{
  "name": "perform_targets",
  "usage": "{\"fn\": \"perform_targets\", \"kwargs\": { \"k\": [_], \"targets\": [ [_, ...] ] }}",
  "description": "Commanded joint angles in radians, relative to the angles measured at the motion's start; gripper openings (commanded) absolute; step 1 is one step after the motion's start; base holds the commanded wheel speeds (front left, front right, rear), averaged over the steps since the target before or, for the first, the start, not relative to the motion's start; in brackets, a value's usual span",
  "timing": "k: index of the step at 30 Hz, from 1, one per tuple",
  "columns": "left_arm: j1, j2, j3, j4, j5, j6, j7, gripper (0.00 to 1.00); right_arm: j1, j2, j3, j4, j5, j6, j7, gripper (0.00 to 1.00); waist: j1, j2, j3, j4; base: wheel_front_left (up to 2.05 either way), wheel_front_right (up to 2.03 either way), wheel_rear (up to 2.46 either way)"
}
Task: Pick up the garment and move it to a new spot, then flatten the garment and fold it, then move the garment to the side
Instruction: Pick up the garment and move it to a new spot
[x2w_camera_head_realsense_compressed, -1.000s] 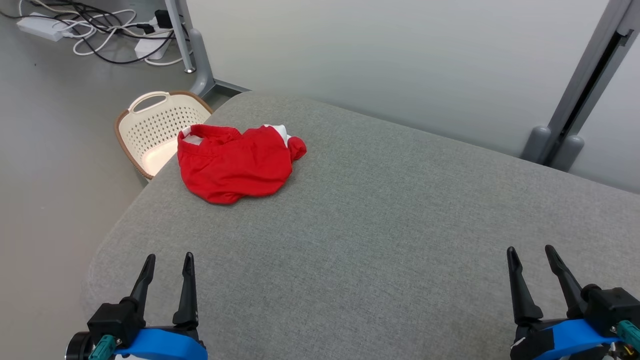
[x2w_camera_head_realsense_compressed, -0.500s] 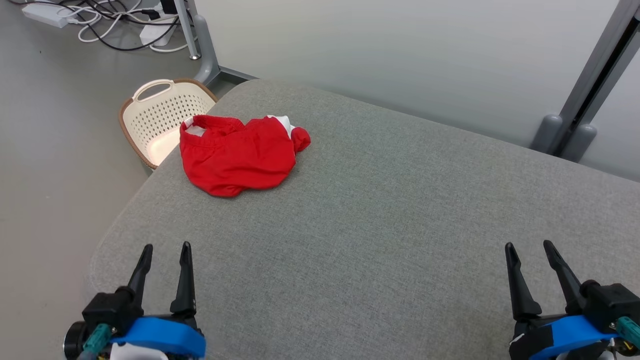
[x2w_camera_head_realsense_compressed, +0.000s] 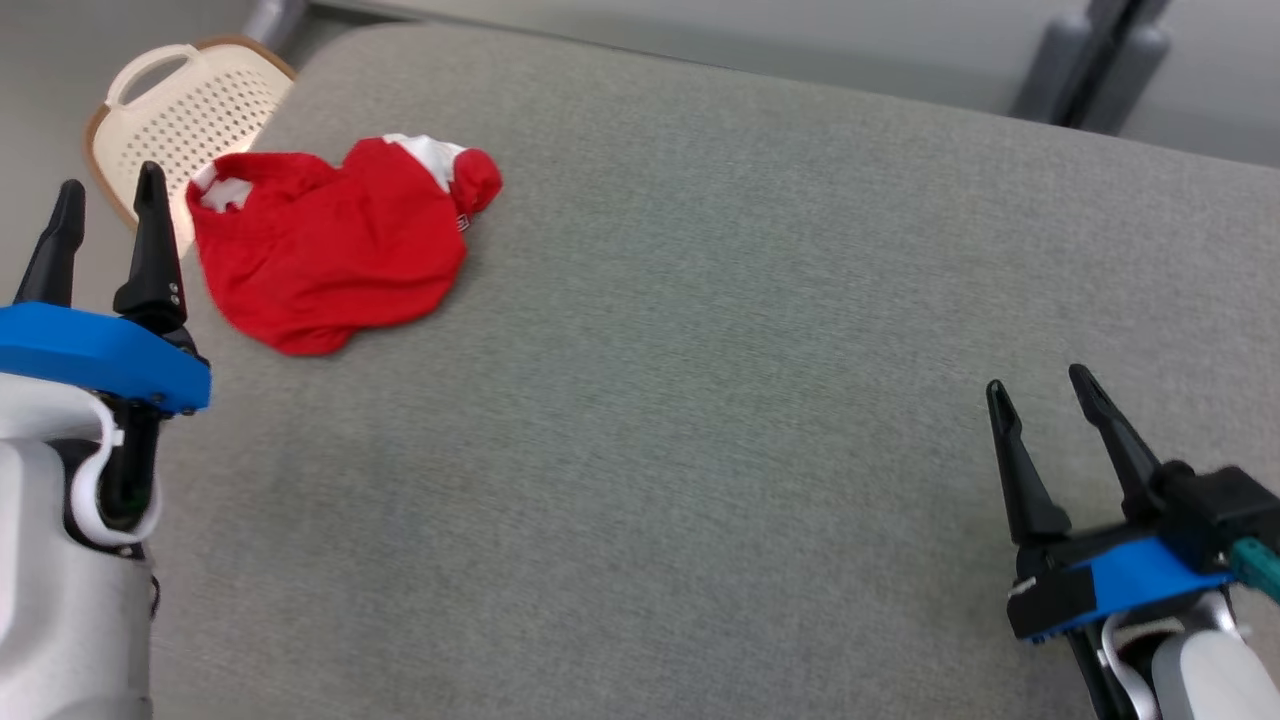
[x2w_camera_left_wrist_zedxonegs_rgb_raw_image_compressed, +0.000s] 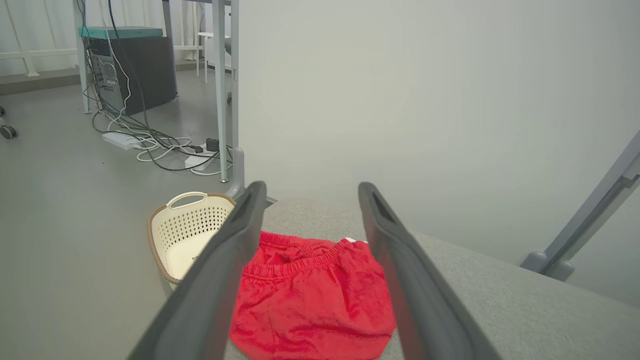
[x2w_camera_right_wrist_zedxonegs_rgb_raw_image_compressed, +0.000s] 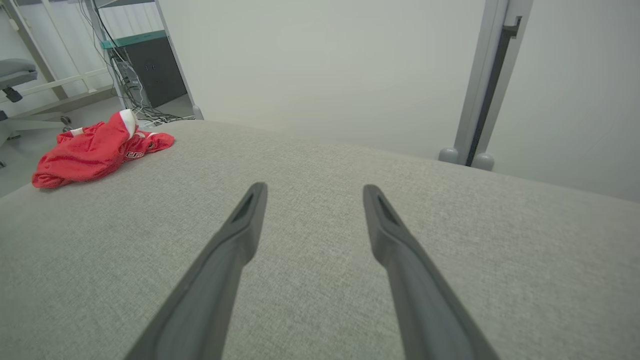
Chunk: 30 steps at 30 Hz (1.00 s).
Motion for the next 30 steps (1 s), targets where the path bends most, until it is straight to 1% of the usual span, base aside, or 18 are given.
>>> {"fn": "perform_targets", "kwargs": {
  "k": [1, 6, 10, 15, 20, 23, 24, 25, 26, 28, 30],
  "targets": [
    [-0.042, 0.015, 0.009, 0.032, -0.021, -0.005, 0.045, 1.0, -0.029, -0.016, 0.011, -0.009, -0.005, 0.0, -0.001, 1.0, -0.0001, 0.0, 0.028, -0.027, 0.0, 0.0, 0.0],
    [-0.136, 0.068, 0.049, 0.132, -0.078, 0.02, 0.173, 1.0, -0.104, -0.031, 0.05, -0.04, -0.015, 0.0, -0.011, 1.0, -0.0001, 0.0, 0.127, -0.122, 0.0, 0.0, 0.0],
    [-0.18, 0.109, 0.077, 0.199, -0.105, 0.055, 0.252, 1.0, -0.158, -0.034, 0.069, -0.064, -0.024, 0.0, -0.055, 1.0, -0.0001, 0.0, 0.191, -0.192, 0.0, 0.0, 0.0],
    [-0.183, 0.162, 0.099, 0.272, -0.111, 0.127, 0.369, 1.0, -0.212, -0.027, 0.096, -0.075, -0.029, 0.0, -0.106, 1.0, -0.0001, 0.0, 0.256, -0.272, 0.0, 0.0, 0.0],
    [-0.144, 0.181, 0.105, 0.291, -0.127, 0.195, 0.508, 1.0, -0.23, -0.013, 0.106, -0.067, -0.03, 0.0, -0.128, 1.0, -0.0001, 0.0, 0.294, -0.325, 0.0, 0.0, 0.0],
    [-0.1, 0.174, 0.101, 0.291, -0.151, 0.216, 0.607, 1.0, -0.232, -0.009, 0.11, -0.054, -0.022, 0.0, -0.137, 1.0, -0.0001, 0.0, 0.298, -0.353, 0.0, 0.0, 0.0],
    [-0.084, 0.177, 0.094, 0.287, -0.155, 0.218, 0.638, 0.67, -0.233, -0.007, 0.108, -0.051, -0.019, 0.0, -0.14, 1.0, -0.0001, 0.0, 0.298, -0.361, 0.0, 0.0, 0.0],
    [-0.072, 0.183, 0.092, 0.275, -0.153, 0.219, 0.652, 0.3, -0.232, -0.002, 0.105, -0.048, -0.017, 0.0, -0.143, 1.0, -0.0001, 0.0, 0.296, -0.367, 0.0, 0.0, 0.0],
    [-0.062, 0.186, 0.091, 0.26, -0.154, 0.217, 0.658, 0.0, -0.227, 0.001, 0.101, -0.046, -0.014, 0.0, -0.145, 1.0, -0.0001, 0.0, 0.293, -0.372, 0.0, 0.0, 0.0],
    [-0.053, 0.189, 0.095, 0.221, -0.16, 0.22, 0.662, 0.0, -0.213, 0.006, 0.094, -0.04, -0.012, 0.0, -0.149, 1.0, -0.0001, 0.0, 0.282, -0.378, 0.0, 0.0, 0.0],
    [-0.051, 0.209, 0.101, 0.183, -0.152, 0.219, 0.647, 0.0, -0.203, 0.007, 0.087, -0.031, -0.011, 0.0, -0.153, 1.0, -0.0001, 0.0, 0.265, -0.38, 0.0, 0.0, 0.0]
  ]
}}
